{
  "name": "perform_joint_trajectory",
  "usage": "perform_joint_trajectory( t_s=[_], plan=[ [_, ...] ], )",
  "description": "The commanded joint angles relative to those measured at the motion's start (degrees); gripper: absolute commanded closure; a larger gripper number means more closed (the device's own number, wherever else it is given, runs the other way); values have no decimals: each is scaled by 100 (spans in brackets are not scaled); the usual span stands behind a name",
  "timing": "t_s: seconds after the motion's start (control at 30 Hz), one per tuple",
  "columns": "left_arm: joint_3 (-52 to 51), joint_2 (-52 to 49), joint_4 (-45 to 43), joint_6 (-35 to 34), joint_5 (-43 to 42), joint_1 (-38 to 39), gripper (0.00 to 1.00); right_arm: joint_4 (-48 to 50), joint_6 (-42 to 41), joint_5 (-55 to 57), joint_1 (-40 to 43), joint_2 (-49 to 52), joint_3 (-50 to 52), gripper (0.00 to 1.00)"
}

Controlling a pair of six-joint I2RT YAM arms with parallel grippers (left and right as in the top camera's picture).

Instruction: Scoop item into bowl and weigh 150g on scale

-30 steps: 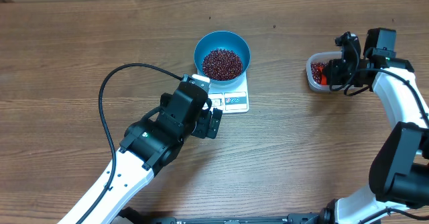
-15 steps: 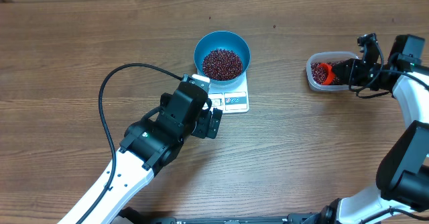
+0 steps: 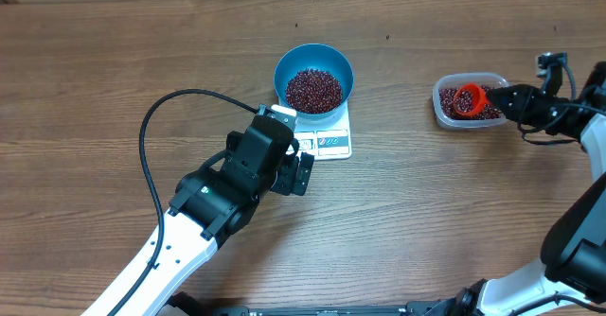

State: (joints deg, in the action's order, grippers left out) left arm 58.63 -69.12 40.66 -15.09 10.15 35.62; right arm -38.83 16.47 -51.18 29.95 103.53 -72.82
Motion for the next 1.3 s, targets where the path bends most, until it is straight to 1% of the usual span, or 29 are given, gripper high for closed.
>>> perform_joint_trajectory(
  t_s=[0.0, 0.5, 0.67, 1.03, 1.27],
  plan=[
    [-15, 2, -20, -79, 76, 20, 0, -2, -11, -560, 66, 22, 17, 96],
    [-15, 2, -22, -79, 79, 20, 0, -35, -13, -1668, 61, 22, 17, 96],
    [-15, 2, -20, -79, 79, 20, 0, -157, -13, -1716, -68, 22, 17, 96],
    [-15, 2, -20, -79, 79, 20, 1, -87, -173, -1711, -914, 22, 17, 96],
    [-15, 2, -20, -79, 79, 20, 1, 505, -933, -1711, -1445, 22, 17, 96]
  ],
)
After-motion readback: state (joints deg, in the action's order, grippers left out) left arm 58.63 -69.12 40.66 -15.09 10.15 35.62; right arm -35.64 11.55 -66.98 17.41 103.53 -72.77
